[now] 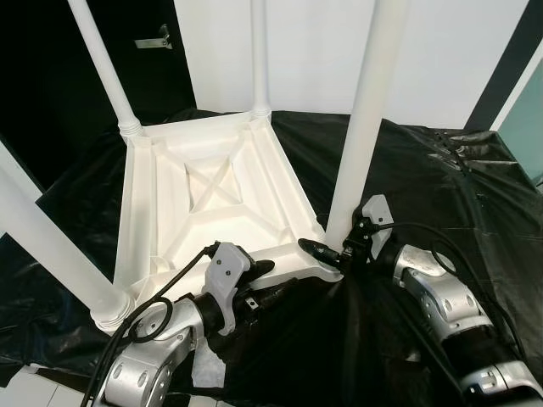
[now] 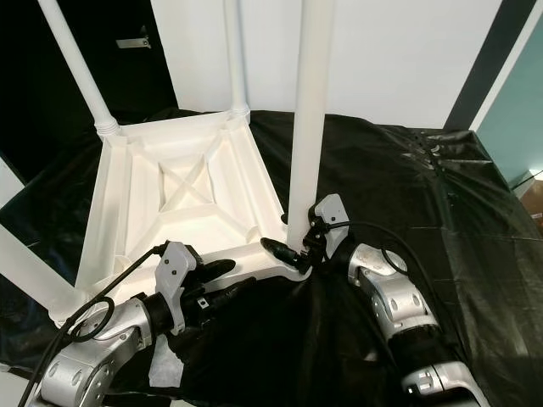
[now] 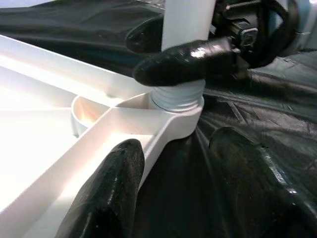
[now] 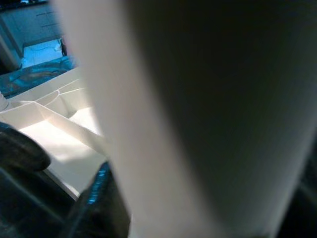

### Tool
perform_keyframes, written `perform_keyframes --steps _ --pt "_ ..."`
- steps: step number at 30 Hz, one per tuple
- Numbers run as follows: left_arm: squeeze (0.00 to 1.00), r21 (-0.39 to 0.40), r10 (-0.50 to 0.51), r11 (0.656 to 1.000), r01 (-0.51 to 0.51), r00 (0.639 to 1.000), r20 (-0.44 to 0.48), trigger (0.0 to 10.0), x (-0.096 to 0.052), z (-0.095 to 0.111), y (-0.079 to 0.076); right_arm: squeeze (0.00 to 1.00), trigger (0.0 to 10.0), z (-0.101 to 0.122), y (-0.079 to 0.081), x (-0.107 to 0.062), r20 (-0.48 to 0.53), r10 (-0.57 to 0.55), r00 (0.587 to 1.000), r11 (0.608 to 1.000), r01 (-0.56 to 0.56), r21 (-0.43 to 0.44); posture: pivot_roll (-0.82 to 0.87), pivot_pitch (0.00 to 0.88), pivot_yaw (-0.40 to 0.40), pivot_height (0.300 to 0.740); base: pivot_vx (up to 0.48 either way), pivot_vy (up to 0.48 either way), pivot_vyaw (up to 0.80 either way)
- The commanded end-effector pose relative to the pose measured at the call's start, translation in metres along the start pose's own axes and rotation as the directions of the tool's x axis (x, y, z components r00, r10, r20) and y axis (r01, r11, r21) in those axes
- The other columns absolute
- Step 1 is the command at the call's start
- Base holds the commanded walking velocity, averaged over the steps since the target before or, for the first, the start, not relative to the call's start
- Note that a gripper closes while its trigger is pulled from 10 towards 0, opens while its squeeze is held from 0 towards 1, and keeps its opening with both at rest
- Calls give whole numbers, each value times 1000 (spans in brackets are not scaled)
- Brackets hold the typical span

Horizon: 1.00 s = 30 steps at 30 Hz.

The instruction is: Building children table

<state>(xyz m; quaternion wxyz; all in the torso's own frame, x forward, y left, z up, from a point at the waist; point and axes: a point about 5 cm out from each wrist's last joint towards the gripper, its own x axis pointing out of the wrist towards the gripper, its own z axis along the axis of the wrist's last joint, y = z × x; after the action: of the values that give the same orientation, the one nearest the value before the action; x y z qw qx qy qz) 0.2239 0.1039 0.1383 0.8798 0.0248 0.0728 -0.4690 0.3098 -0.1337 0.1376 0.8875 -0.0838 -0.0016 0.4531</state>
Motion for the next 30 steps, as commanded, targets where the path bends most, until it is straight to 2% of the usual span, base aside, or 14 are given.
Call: perform_keyframes --steps 1,7,9,11,12,17,18,19,20,22,23,26,29,30 --pt "0 4 -38 999 38 999 -17 10000 0 -3 -3 0 0 -4 2 2 -21 27 999 1000 -27 2 18 0 -24 740 0 0 0" --pt "0 -6 -38 999 38 999 -22 10000 -1 -5 -7 0 0 -8 -2 -1 -14 -11 1000 999 12 37 20 0 -31 740 0 0 0" --pt "0 -9 -40 999 39 999 -21 10000 0 -5 -9 0 0 -10 -6 0 -47 -109 993 993 110 31 14 0 -34 740 0 0 0" --pt "0 -11 -43 999 43 999 -16 10000 2 -5 -10 0 157 -14 -10 1 -106 -220 970 976 218 -27 9 0 -32 740 0 0 0" --pt "0 -12 -45 999 45 999 -13 10000 3 -5 -10 0 2863 -15 -9 3 -107 -254 961 967 252 -33 2 0 -30 740 0 0 0" --pt "0 -20 -51 998 51 999 -10 10000 5 -5 -12 0 3137 -14 0 8 -83 -297 951 955 297 -10 -7 0 -24 740 0 0 0" --pt "0 -24 -57 998 57 998 -10 10000 5 -5 -13 0 10000 -15 6 12 -82 -339 937 940 341 10 -13 0 -22 740 0 0 0" --pt "0 -26 -62 998 62 998 -10 10000 5 -5 -14 0 10000 -16 11 15 -87 -385 919 921 388 27 -14 0 -22 740 0 0 0" --pt "0 -26 -62 998 62 998 -10 10000 5 -5 -14 0 10000 -16 11 15 -87 -385 919 921 388 27 -14 0 -22 740 0 0 0" --pt "0 -31 -69 997 69 998 -11 10000 5 -5 -14 0 10000 -19 26 22 -98 -558 824 822 565 67 -23 0 -14 740 0 0 0" --pt "0 -31 -69 997 69 998 -11 10000 5 -5 -14 0 10000 -19 26 22 -98 -558 824 822 565 67 -23 0 -14 740 0 0 0" --pt "0 -35 -73 997 72 997 -12 10000 6 -5 -15 0 10000 -17 33 24 -92 -653 751 747 660 85 -23 0 -15 740 0 0 0" --pt "0 -35 -76 997 75 997 -11 10000 7 -5 -15 0 10000 -16 38 27 -102 -699 707 699 707 110 -21 0 -13 740 0 0 0" --pt "0 -36 -75 997 74 997 -11 10000 7 -5 -15 0 10000 -15 38 27 -94 -703 705 696 710 112 -27 0 -10 740 0 0 0"
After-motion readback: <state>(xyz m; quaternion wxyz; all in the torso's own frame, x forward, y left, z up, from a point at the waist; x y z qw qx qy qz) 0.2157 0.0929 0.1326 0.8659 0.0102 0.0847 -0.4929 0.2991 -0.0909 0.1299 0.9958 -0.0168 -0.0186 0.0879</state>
